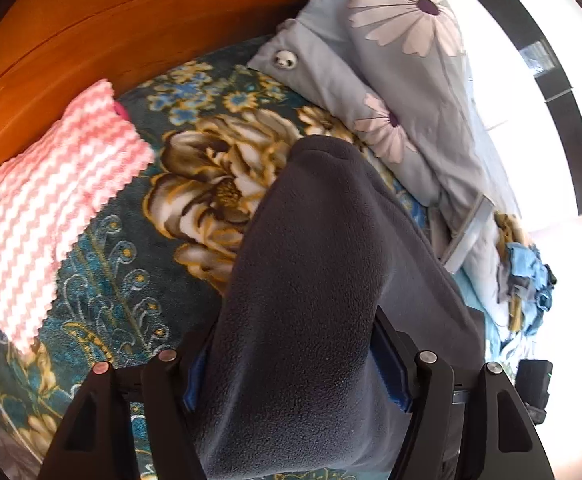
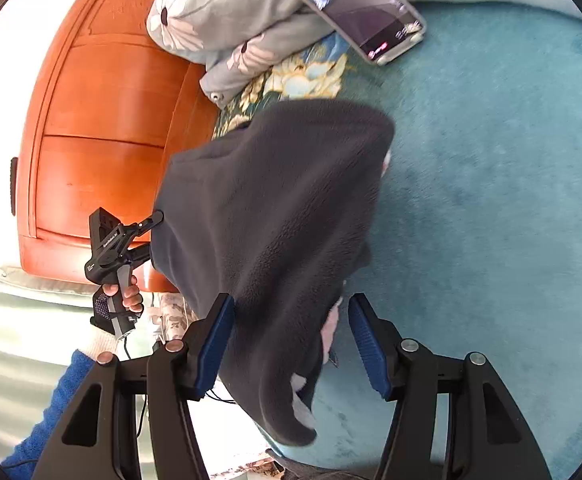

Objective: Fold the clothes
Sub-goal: 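Carry the folded jacket with both tools toward the headboard, then lower the folded jacket onto the pink cloth with both tools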

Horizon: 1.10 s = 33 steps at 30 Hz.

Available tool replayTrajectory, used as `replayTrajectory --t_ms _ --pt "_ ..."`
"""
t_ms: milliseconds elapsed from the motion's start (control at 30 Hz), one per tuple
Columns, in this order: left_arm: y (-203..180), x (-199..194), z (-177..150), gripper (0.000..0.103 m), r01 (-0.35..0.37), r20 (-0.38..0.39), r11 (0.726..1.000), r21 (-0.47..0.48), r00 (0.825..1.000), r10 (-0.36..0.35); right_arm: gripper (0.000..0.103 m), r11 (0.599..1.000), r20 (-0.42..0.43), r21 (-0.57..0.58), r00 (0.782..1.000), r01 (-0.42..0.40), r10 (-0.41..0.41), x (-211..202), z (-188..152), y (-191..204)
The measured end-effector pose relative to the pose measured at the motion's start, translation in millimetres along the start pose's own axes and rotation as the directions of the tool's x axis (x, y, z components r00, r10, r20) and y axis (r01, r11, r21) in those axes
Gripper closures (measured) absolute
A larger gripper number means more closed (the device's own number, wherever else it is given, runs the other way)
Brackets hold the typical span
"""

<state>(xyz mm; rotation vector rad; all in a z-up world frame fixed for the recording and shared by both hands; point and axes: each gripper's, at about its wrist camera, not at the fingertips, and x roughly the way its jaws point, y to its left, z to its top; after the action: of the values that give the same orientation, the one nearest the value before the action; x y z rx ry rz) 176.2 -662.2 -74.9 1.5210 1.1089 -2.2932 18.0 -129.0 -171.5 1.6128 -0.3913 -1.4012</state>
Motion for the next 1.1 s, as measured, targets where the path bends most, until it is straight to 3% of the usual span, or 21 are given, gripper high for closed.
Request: replayTrajectory --t_ms 100,233,400,800,933,1100 --pt "4.5 1.8 -0.5 0.024 -0.006 -0.011 0.999 -0.036 1.000 0.005 0.042 0.999 0.002 -0.036 1.000 0.019 -0.018 -17.0 -3.3 0.3" --pt "21.2 5.7 -4.5 0.020 0.059 -0.004 0.989 -0.135 0.998 -0.060 0.042 0.997 0.009 -0.074 1.000 0.018 -0.017 -28.1 -6.9 3.6" --pt "33.6 11.9 -15.1 0.000 0.079 0.019 0.981 -0.180 0.997 -0.077 0.042 0.992 -0.012 -0.125 1.000 0.017 -0.018 -36.1 -11.4 11.4" --pt "40.7 13.8 -23.3 0.000 0.114 0.070 0.986 -0.121 0.992 -0.106 0.042 0.986 -0.043 -0.167 0.999 0.009 -0.016 -22.0 -7.8 22.1" --pt "54.9 8.1 -30.1 0.000 0.188 0.084 0.967 -0.173 0.981 -0.176 0.042 0.985 -0.043 -0.173 0.999 0.007 -0.015 -24.5 -8.0 22.3" --pt "69.0 -12.6 -40.9 0.000 0.202 0.143 0.961 -0.189 0.974 -0.177 0.042 0.979 -0.039 -0.202 0.999 0.011 -0.019 -23.4 -7.0 30.6"
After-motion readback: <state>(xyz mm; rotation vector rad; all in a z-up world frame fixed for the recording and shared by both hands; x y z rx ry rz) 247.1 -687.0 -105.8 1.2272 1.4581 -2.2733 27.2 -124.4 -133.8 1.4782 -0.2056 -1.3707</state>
